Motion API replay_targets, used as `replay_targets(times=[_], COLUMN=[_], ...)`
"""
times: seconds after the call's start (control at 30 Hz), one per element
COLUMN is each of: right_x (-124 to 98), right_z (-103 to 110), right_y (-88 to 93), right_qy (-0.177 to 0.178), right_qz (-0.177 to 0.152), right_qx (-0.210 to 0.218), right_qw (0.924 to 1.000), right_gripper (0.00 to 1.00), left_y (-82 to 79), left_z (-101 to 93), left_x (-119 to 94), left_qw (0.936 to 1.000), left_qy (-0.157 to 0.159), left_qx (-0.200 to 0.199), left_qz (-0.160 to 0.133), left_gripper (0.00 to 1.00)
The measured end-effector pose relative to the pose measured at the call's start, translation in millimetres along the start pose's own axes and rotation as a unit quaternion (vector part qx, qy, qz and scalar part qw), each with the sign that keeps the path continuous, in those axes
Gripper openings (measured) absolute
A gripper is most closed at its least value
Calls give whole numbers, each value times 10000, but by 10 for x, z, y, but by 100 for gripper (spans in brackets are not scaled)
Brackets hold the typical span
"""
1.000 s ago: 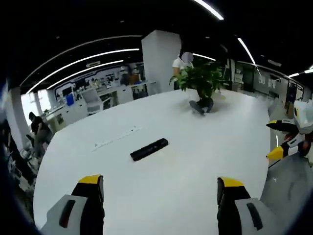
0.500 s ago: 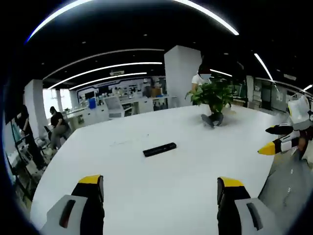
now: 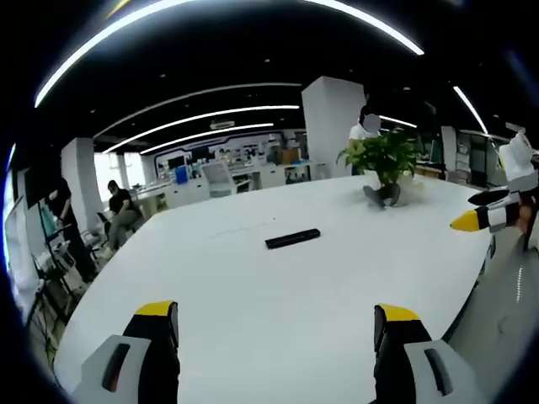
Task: Press the specified remote control buttons in sequence, fully releasing each button before pressing the next.
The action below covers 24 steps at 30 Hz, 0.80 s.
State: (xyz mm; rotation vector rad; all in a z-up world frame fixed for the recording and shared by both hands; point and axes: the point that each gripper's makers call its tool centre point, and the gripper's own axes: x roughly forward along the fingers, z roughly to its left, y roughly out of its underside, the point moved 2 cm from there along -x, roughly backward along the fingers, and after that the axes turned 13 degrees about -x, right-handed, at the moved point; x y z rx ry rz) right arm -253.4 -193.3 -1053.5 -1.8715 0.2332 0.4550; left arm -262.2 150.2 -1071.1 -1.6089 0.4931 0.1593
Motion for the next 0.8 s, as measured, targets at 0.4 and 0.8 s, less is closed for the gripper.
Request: replay_targets(times=[0.4,0.8], right_x=[31,41], right_z=[27,65], right_y=[84,121], right_qy=[-29,-59], right_qz=[182,304], right_qx=[-3,-182], right_qw=[9998,9994], right_gripper=[96,97], left_y=[-24,-31], left_z=[-3,-10], left_x=[8,-20], left_qw=[9992,9991], left_qy=[-140,-133], left_qx=[343,364], left_qz=[-134,-165], left_gripper=[100,97])
